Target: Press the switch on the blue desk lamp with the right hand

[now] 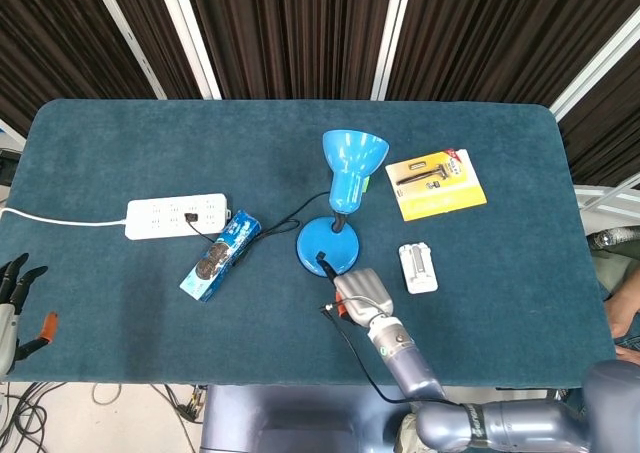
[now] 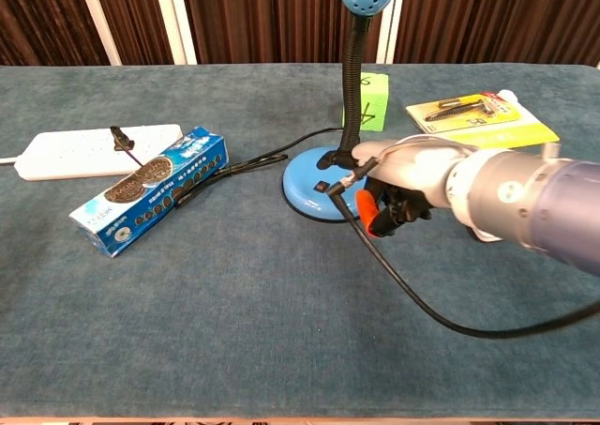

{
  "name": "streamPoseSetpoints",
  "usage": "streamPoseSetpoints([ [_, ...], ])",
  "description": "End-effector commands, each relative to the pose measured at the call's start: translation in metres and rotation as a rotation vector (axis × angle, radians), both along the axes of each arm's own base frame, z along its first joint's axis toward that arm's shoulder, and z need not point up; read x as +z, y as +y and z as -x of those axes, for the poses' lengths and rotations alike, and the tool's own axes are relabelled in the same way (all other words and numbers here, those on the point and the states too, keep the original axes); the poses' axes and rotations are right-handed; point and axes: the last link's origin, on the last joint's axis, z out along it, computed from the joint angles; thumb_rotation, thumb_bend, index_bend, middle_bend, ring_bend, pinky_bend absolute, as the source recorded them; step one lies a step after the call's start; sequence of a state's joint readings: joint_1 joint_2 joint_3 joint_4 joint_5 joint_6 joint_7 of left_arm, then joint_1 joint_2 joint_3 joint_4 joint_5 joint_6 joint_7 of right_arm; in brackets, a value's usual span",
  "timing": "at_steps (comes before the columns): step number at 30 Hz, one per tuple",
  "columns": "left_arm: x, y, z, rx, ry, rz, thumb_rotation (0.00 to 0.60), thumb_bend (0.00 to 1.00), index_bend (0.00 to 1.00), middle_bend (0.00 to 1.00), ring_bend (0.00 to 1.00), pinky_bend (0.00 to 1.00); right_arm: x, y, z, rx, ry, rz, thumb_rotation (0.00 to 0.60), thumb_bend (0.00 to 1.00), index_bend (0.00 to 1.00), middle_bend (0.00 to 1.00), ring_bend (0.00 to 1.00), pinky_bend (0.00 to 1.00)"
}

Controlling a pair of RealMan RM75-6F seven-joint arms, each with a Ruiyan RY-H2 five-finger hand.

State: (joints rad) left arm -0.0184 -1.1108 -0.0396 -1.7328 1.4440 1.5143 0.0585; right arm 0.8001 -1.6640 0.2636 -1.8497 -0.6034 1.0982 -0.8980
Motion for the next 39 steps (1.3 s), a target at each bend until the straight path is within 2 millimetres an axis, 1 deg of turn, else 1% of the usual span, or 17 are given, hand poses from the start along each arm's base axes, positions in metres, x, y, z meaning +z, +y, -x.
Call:
streamPoseSetpoints([
  [1, 0.0, 0.0, 0.0, 0.0, 0.0, 0.001, 0.6, 0.42, 0.16, 0.0, 0.0, 0.0, -0.006, -0.007, -0.004, -0.02, 0.022, 0.016, 0.6, 0.88, 0.0, 0.77, 0.85, 0.8],
  [5, 0.001, 0.0, 0.0, -0.001, -0.003, -0.002, 0.6, 0.42, 0.16, 0.0, 0.0, 0.0, -0.012, -0.014, -0.005, -0.045, 0.041, 0.029, 0.6, 0.88, 0.0, 0.77, 0.85, 0.82],
  [13, 0.001, 0.0, 0.0, 0.001, -0.005, -0.001, 0.6, 0.42, 0.16, 0.0, 0.0, 0.0, -0.018, -0.017, 0.004, -0.079, 0.061, 0.026, 0.6, 0.88, 0.0, 0.77, 0.85, 0.86],
  [19, 0.001, 0.0, 0.0, 0.002, -0.003, -0.002, 0.6, 0.42, 0.16, 0.0, 0.0, 0.0, -0.02, -0.016, 0.008, -0.081, 0.061, 0.014, 0.6, 0.88, 0.0, 0.77, 0.85, 0.89],
  [39, 0.002, 0.0, 0.001, 0.005, -0.002, -0.004, 0.6, 0.42, 0.16, 0.0, 0.0, 0.0, -0.031, -0.015, 0.007, -0.078, 0.069, -0.006, 0.6, 0.88, 0.0, 0.77, 0.85, 0.96],
])
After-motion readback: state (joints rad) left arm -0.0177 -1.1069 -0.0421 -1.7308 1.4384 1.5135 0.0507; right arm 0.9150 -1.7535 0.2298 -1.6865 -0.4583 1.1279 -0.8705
